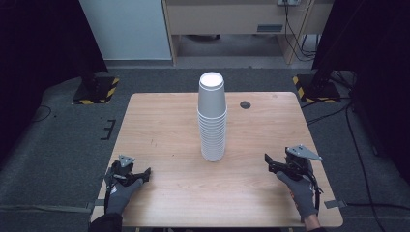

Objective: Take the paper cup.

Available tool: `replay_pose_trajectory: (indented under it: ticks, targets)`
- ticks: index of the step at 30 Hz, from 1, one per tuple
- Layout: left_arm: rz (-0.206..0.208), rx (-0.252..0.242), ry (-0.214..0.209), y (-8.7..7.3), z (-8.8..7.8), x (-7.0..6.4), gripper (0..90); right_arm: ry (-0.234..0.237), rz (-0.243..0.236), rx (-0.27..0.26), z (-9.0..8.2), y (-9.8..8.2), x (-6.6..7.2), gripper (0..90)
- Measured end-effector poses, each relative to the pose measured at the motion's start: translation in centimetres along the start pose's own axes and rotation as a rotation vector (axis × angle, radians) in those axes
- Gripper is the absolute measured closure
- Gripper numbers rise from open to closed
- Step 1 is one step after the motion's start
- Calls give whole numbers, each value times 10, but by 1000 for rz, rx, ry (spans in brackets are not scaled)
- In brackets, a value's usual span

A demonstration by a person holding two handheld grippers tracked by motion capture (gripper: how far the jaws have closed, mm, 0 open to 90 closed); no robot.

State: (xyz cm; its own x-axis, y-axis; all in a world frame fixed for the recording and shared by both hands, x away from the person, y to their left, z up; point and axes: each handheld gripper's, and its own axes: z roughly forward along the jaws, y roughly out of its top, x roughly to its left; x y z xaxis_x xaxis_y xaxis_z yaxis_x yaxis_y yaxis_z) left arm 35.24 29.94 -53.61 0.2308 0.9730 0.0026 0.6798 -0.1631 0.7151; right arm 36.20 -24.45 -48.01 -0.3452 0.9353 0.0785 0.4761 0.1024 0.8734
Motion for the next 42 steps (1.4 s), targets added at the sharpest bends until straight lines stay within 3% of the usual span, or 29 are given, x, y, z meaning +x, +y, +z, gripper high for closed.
replay_pose_trajectory:
  ticks: [10,14,21,42]
  targets:
    - [3,3,-4,0,0,0,72,43,-14,-80,-11,24,21,130]
    - [4,4,-5,0,0,0,70,56,-30,-104,-18,34,27,129]
    - [4,4,-4,0,0,0,70,71,-19,-162,-29,58,31,129]
    - [4,4,-4,0,1,0,69,108,-36,-243,-38,110,56,127]
